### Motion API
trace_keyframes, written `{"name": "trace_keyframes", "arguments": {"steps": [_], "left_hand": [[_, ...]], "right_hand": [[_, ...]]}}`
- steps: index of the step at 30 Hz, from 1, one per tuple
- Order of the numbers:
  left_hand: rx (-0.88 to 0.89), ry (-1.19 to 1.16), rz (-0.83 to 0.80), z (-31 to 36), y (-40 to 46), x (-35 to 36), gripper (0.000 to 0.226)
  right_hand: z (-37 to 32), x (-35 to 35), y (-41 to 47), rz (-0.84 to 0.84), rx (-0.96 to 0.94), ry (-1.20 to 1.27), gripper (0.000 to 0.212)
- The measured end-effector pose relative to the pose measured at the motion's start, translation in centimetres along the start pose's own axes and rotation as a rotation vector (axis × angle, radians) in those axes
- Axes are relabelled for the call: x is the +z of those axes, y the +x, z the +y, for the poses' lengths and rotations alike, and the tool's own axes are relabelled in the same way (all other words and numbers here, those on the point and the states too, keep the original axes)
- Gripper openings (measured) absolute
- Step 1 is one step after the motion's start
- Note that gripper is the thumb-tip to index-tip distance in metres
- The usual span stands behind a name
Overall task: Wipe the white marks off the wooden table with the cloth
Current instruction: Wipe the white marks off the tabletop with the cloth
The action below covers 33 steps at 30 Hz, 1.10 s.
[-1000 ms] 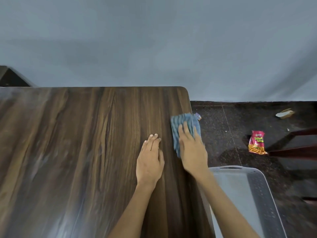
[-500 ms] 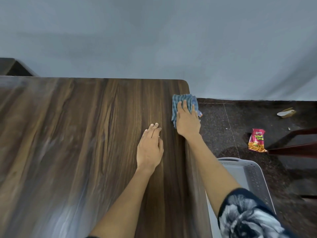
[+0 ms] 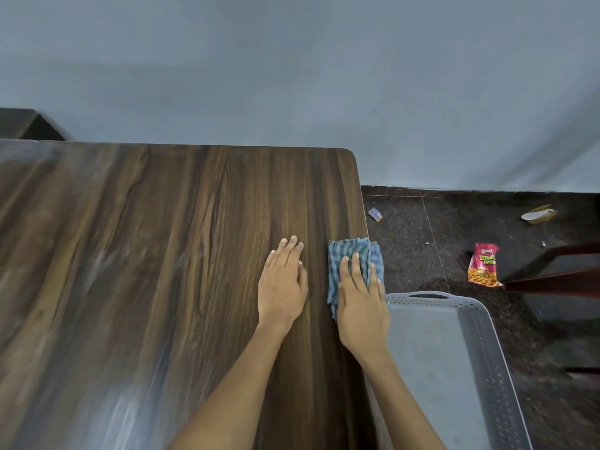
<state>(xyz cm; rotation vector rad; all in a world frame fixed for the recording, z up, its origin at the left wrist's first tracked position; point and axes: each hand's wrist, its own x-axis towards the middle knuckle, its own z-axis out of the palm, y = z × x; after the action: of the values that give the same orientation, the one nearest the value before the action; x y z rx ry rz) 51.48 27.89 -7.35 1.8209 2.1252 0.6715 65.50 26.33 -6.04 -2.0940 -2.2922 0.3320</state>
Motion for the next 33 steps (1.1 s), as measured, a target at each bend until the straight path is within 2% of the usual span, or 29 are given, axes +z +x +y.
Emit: {"name": "trace_keyframes", "arguments": {"steps": [7,11,13,15,17,20,23,26,28,30,33], "left_hand": [[0.018,0.018,-0.028,-0.7,-2.6,-0.4,0.042],[0.000,-0.007,-0.019,-0.9,-4.7,-0.9,0.042],[-0.012,-0.021,-0.018,-1.0,-5.3,-1.1,0.042],[-0.018,-0.023,-0.021,-1.0,-5.7,-1.2,0.043],[-0.009,-0.021,-0.022,-1.0,-6.0,-1.4,0.042],[-0.004,-0.008,-0.034,-1.1,-6.7,-1.6,0.042],[0.006,0.001,-0.047,-1.5,-7.8,-1.9,0.043],[0.015,0.001,-0.048,-1.8,-9.5,-2.3,0.043],[0.012,-0.006,-0.045,-2.0,-10.6,-2.5,0.043],[0.007,-0.014,-0.046,-2.2,-11.4,-2.7,0.043],[0.011,-0.037,-0.057,-2.4,-11.9,-2.8,0.045]], "right_hand": [[-2.5,-1.9,7.3,-0.011,-0.010,0.042,0.062],[-3.0,-1.7,4.2,-0.047,-0.163,0.007,0.055],[-2.8,-1.0,-0.3,-0.103,-0.235,0.007,0.060],[-2.2,-0.8,-5.9,-0.147,-0.212,0.028,0.078],[-1.3,-0.4,-10.5,-0.111,-0.154,-0.007,0.094],[-0.2,0.1,-13.1,-0.080,-0.039,-0.035,0.073],[-0.3,0.4,-9.9,-0.080,0.068,0.016,0.087],[-1.3,-0.8,-4.1,-0.026,0.123,0.083,0.074],[-2.8,-1.4,-1.2,-0.047,0.089,0.109,0.065],[-4.3,-0.8,-0.6,-0.053,-0.027,0.100,0.058],[-5.4,0.4,-4.0,-0.078,-0.201,0.108,0.057]]}}
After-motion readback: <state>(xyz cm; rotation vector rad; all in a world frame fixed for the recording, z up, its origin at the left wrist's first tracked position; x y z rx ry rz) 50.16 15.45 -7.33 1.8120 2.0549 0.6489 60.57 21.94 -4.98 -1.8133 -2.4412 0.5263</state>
